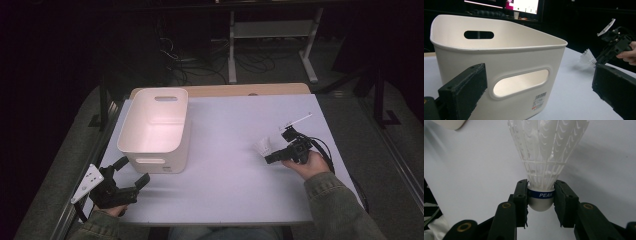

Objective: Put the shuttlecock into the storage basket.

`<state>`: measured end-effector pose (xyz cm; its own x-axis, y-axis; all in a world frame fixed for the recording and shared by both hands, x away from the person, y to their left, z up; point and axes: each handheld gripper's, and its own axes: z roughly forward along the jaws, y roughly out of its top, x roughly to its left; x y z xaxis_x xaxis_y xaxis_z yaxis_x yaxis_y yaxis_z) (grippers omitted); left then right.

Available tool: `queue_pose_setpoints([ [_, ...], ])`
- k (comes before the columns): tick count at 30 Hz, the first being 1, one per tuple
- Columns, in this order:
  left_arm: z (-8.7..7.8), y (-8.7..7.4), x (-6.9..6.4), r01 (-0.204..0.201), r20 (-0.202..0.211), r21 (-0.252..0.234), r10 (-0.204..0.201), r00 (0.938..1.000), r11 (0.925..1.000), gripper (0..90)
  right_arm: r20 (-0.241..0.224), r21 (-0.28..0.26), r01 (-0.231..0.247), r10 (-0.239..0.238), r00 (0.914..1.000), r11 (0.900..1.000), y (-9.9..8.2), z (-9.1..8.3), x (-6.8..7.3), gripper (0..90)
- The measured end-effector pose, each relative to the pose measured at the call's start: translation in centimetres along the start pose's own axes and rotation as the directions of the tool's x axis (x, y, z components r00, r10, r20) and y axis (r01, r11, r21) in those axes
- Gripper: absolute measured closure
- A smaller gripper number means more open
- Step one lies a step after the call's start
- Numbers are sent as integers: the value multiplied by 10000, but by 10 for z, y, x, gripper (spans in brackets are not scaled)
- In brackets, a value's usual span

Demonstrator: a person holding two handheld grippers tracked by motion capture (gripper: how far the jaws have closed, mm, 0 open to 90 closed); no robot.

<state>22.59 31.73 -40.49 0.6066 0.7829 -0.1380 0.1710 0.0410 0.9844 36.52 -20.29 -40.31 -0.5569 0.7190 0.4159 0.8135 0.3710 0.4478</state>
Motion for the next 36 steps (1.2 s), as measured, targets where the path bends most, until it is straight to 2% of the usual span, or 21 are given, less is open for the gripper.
queue_pose_setpoints([
  [3,0,0,0,-13,5,-8,13,10000,10000,0,-41,-193,434,-434,9990,9989,3,-4,6,640],
  [5,0,0,0,29,-1,-34,-29,10000,10000,0,15,-289,564,-564,9984,9980,5,-5,9,640],
  [10,0,0,0,7,4,-17,-7,10000,10000,0,-227,-493,886,-898,9957,9948,10,-7,15,640],
  [20,0,0,0,22,9,-19,-22,10000,10000,0,-292,-734,1169,-1193,9924,9904,16,-11,20,640],
  [26,0,0,0,5,5,-17,-5,10000,10000,0,-356,-942,1638,-1678,9852,9820,26,-17,29,640],
  [36,0,0,0,16,45,-55,-16,10000,10000,0,-481,-1053,1887,-1945,9797,9764,37,-19,39,641],
])
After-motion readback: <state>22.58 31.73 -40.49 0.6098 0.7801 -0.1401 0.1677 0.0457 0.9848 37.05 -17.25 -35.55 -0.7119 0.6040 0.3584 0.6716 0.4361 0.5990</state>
